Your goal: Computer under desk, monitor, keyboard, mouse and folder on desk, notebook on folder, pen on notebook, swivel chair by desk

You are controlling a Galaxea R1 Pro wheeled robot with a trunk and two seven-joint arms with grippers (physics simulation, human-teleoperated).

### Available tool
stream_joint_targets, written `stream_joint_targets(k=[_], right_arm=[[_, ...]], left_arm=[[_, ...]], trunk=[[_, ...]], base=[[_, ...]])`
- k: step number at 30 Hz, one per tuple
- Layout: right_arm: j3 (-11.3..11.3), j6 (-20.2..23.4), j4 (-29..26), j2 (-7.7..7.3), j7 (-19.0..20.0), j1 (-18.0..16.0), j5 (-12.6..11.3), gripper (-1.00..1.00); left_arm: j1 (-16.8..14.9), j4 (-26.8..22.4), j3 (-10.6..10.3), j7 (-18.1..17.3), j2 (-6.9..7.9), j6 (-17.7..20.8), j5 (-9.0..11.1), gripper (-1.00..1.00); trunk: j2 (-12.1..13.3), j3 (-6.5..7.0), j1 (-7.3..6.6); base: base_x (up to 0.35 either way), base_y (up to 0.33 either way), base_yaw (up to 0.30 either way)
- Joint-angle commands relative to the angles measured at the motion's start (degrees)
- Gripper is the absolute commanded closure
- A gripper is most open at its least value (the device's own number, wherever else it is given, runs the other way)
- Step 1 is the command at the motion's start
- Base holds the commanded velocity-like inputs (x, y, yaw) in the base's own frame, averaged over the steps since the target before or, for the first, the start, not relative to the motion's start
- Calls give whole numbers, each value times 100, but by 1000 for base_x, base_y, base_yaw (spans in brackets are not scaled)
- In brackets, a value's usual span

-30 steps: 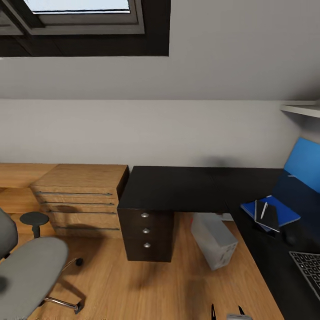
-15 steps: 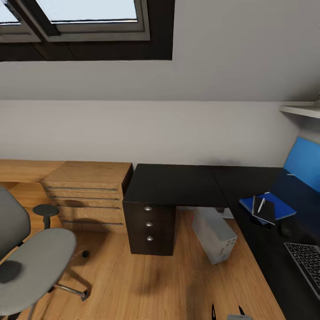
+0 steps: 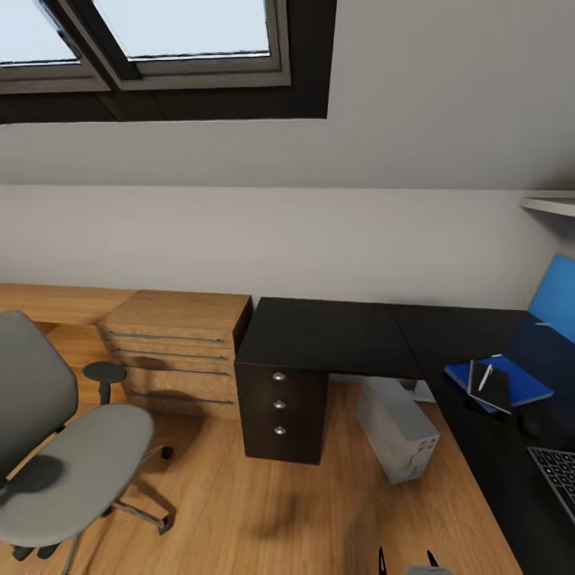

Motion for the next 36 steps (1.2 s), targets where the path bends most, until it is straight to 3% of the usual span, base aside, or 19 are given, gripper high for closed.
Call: stream_joint_targets(k=[1,3,4,6,7,8,12,13,23,25,36], right_arm=[[48,-13,-5,1,-54,3,-5,-100],[53,-160,-5,0,-55,41,7,-100],[52,-573,-5,-2,-53,157,26,-100],[53,-796,-5,-2,-53,238,36,-100],[55,-874,-5,-3,-53,282,46,-100],[56,-874,-5,-3,-58,341,138,-100],[57,-874,-5,-3,-60,360,206,-100],[58,-874,-5,-3,-61,365,224,-100],[64,-874,-16,24,-61,367,231,-100],[61,-874,-22,113,-67,367,226,-100],[-5,-874,-33,207,-79,367,198,-100]], left_arm=[[-4,-2,-51,41,2,-13,21,-100],[-4,-2,-56,30,-1,-28,18,-100],[-4,-2,-74,18,-2,-213,11,-100],[-3,0,-79,10,-15,-553,11,-100],[-3,12,-81,7,-33,-825,13,-100],[-3,288,-87,4,-122,-1564,11,-100],[-3,475,-85,-1,-194,-2120,12,-100],[-2,645,-84,-3,-219,-2463,9,-100],[-2,741,-84,-3,-231,-2689,7,-100],[-3,738,-84,-3,-228,-2686,7,-100],[-3,741,-84,-3,-223,-2675,15,-100]], trunk=[[-4,1,1],[-4,17,1],[-4,24,1],[-4,38,1],[-4,44,1],[-4,50,1],[-4,72,1],[-4,73,1],[-4,77,1],[-4,77,1],[-4,77,1]], base=[[-1,0,176],[0,0,181],[0,0,191],[0,0,201],[0,0,212],[0,0,220],[0,0,230],[0,0,265],[0,0,278],[-7,32,281],[-154,205,281]])
